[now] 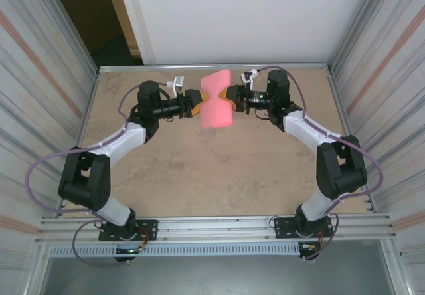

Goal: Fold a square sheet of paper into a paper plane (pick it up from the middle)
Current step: First fold in half a square sheet of paper at the center of the table.

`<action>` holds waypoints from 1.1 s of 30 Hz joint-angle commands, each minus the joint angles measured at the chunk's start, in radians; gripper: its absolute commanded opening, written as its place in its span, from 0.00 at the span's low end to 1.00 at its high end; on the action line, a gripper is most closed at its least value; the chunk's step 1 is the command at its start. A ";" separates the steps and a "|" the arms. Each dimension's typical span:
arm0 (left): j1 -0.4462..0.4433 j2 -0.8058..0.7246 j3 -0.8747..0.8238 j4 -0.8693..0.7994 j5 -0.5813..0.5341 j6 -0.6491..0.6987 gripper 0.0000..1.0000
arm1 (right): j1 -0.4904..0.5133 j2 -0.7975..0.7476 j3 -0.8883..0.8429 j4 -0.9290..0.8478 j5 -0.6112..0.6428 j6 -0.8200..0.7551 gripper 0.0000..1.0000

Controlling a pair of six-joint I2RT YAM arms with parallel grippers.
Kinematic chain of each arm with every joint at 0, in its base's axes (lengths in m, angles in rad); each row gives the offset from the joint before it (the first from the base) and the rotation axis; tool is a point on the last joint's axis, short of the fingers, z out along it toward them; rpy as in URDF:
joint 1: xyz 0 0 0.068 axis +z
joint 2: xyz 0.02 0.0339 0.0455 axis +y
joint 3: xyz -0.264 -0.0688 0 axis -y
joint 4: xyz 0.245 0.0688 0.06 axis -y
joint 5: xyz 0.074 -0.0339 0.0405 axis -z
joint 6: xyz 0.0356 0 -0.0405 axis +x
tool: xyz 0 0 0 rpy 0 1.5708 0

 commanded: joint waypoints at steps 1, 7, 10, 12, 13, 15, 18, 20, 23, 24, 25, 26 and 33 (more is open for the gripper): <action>0.008 -0.039 0.017 0.003 0.010 0.025 0.42 | 0.001 -0.044 0.001 -0.058 -0.008 -0.062 0.32; 0.008 -0.022 0.035 -0.041 0.017 0.045 0.25 | 0.000 -0.041 0.004 -0.111 0.004 -0.103 0.33; 0.011 -0.017 0.035 -0.049 0.014 0.050 0.22 | -0.002 -0.041 0.015 -0.185 0.023 -0.158 0.34; 0.013 -0.015 0.036 -0.052 0.009 0.052 0.18 | -0.003 -0.042 0.022 -0.240 0.038 -0.199 0.35; 0.016 -0.013 0.035 -0.052 0.009 0.053 0.17 | -0.004 -0.041 0.023 -0.257 0.044 -0.214 0.36; 0.016 -0.008 0.037 -0.053 0.009 0.058 0.11 | -0.008 -0.042 0.022 -0.284 0.056 -0.237 0.39; 0.016 -0.005 0.045 -0.090 0.002 0.080 0.01 | -0.022 -0.048 0.018 -0.334 0.082 -0.270 0.48; 0.015 -0.007 0.051 -0.124 -0.010 0.103 0.00 | -0.037 -0.061 0.017 -0.371 0.108 -0.293 0.58; 0.010 -0.009 0.066 -0.184 -0.026 0.137 0.00 | -0.073 -0.086 0.030 -0.490 0.185 -0.362 0.67; 0.004 -0.010 0.073 -0.203 -0.034 0.147 0.00 | -0.090 -0.097 0.034 -0.535 0.222 -0.386 0.69; -0.003 -0.010 0.084 -0.226 -0.043 0.158 0.00 | -0.104 -0.107 0.034 -0.573 0.255 -0.402 0.70; -0.012 -0.008 0.102 -0.259 -0.056 0.174 0.00 | -0.123 -0.118 0.035 -0.612 0.302 -0.417 0.70; -0.078 0.037 0.222 -0.475 -0.125 0.245 0.00 | -0.182 -0.178 0.051 -0.818 0.575 -0.517 0.71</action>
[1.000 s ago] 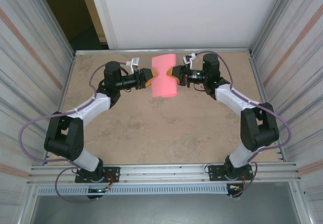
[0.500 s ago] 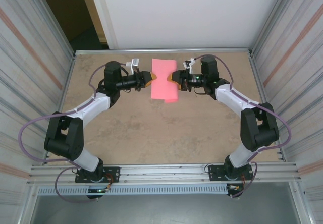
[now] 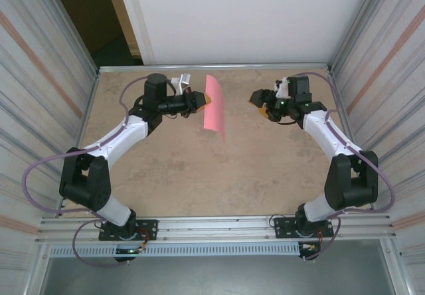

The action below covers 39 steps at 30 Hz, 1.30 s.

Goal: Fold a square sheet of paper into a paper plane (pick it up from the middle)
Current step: First fold in half a square sheet of paper at the center of the table.

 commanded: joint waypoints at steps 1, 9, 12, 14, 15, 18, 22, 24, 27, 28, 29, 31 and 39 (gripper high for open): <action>-0.017 0.035 0.053 -0.127 -0.026 0.053 0.00 | 0.003 -0.043 0.032 -0.143 0.159 -0.090 0.71; 0.061 0.065 0.029 -0.392 -0.104 0.168 0.00 | 0.035 -0.012 0.008 -0.143 0.176 -0.095 0.69; 0.099 0.063 0.032 -0.536 -0.184 0.277 0.00 | 0.069 0.012 0.009 -0.134 0.186 -0.098 0.69; 0.104 0.075 0.053 -0.626 -0.243 0.346 0.00 | 0.101 0.039 0.017 -0.131 0.189 -0.098 0.68; 0.103 0.088 0.070 -0.669 -0.273 0.380 0.00 | 0.123 0.057 0.020 -0.122 0.182 -0.095 0.67; 0.085 0.137 0.127 -0.775 -0.366 0.445 0.00 | 0.194 0.125 0.032 -0.080 0.144 -0.078 0.63; 0.032 0.213 0.233 -0.922 -0.569 0.506 0.00 | 0.285 0.245 0.068 -0.030 0.071 -0.045 0.52; 0.015 0.235 0.263 -0.957 -0.628 0.516 0.00 | 0.310 0.295 0.073 0.007 0.042 -0.025 0.45; -0.006 0.260 0.298 -0.983 -0.675 0.518 0.00 | 0.327 0.356 0.076 0.062 0.015 0.012 0.40; -0.017 0.266 0.305 -0.983 -0.678 0.521 0.00 | 0.329 0.379 0.080 0.081 0.002 0.026 0.39; -0.025 0.272 0.311 -0.984 -0.687 0.519 0.00 | 0.332 0.398 0.082 0.090 -0.005 0.032 0.38; -0.047 0.285 0.328 -0.993 -0.713 0.511 0.00 | 0.341 0.440 0.098 0.089 -0.011 0.035 0.35; -0.080 0.285 0.339 -0.984 -0.710 0.476 0.00 | 0.341 0.512 0.081 0.089 0.005 0.031 0.31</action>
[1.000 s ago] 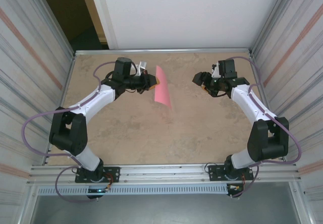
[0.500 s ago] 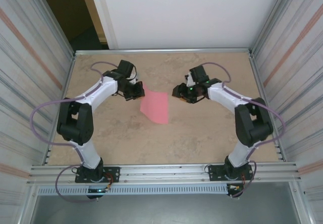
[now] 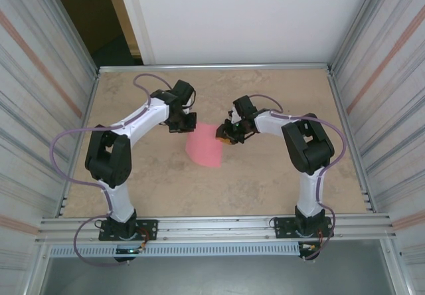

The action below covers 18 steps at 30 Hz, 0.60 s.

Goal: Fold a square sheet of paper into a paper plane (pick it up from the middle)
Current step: First fold in half a square sheet of paper at the center of the table.

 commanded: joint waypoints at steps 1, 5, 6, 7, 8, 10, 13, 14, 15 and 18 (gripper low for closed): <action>0.000 0.000 0.010 -0.016 -0.001 -0.011 0.00 | 0.003 0.022 -0.005 0.011 -0.004 0.013 0.31; 0.000 -0.012 -0.015 0.025 0.073 -0.018 0.01 | -0.005 0.037 -0.017 0.011 0.004 0.009 0.30; 0.000 -0.013 -0.022 0.039 0.094 -0.023 0.02 | -0.007 0.039 -0.019 0.011 0.004 0.007 0.31; -0.002 -0.012 -0.030 0.052 0.114 -0.025 0.02 | -0.008 0.042 -0.020 0.011 0.006 0.004 0.31; -0.002 -0.011 -0.038 0.073 0.138 -0.029 0.03 | -0.009 0.044 -0.021 0.010 0.010 0.002 0.31; -0.002 -0.007 -0.046 0.101 0.184 -0.041 0.04 | -0.012 0.051 -0.020 0.006 0.007 -0.001 0.31; -0.002 0.000 -0.055 0.148 0.246 -0.061 0.06 | -0.016 0.057 -0.024 0.002 0.009 -0.001 0.31; -0.003 0.004 -0.059 0.164 0.264 -0.066 0.06 | -0.016 0.062 -0.024 -0.001 0.011 0.000 0.30; -0.004 0.008 -0.059 0.176 0.279 -0.072 0.07 | -0.017 0.065 -0.024 -0.005 0.011 -0.001 0.30; -0.006 0.023 -0.065 0.221 0.339 -0.089 0.10 | -0.022 0.069 -0.028 -0.007 0.010 0.001 0.30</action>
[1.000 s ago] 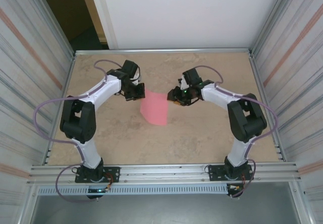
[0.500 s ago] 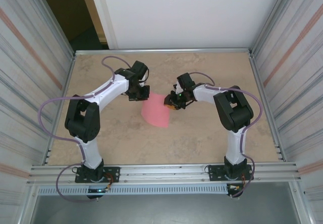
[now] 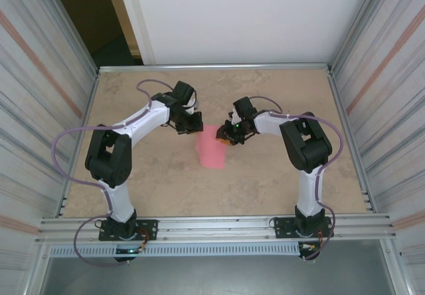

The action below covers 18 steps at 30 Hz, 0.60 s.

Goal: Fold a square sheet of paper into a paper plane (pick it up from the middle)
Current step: First fold in half a square sheet of paper at the center of the table.

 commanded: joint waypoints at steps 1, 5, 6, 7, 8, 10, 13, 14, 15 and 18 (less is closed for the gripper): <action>-0.006 0.027 -0.017 0.081 0.115 -0.036 0.12 | -0.011 0.041 -0.027 -0.024 0.015 0.005 0.30; -0.006 0.043 -0.043 0.155 0.178 -0.066 0.27 | -0.021 0.040 -0.039 -0.013 0.010 0.011 0.30; -0.006 0.047 -0.048 0.171 0.189 -0.071 0.30 | -0.024 0.039 -0.043 -0.009 0.006 0.015 0.30; -0.006 0.049 -0.055 0.190 0.202 -0.076 0.34 | -0.027 0.039 -0.047 -0.004 0.004 0.017 0.30; -0.005 0.052 -0.061 0.210 0.217 -0.081 0.38 | -0.031 0.037 -0.052 0.005 -0.003 0.022 0.30; -0.006 0.057 -0.076 0.250 0.239 -0.094 0.44 | -0.038 0.035 -0.060 0.015 -0.009 0.026 0.30; -0.006 0.066 -0.087 0.281 0.252 -0.098 0.48 | -0.049 0.029 -0.071 0.029 -0.020 0.035 0.30; -0.006 0.070 -0.089 0.281 0.251 -0.097 0.48 | -0.055 0.024 -0.077 0.039 -0.027 0.041 0.30; -0.006 0.072 -0.093 0.283 0.246 -0.094 0.48 | -0.060 0.016 -0.085 0.058 -0.043 0.052 0.30; -0.006 0.074 -0.113 0.288 0.232 -0.089 0.44 | -0.071 -0.017 -0.104 0.111 -0.075 0.076 0.30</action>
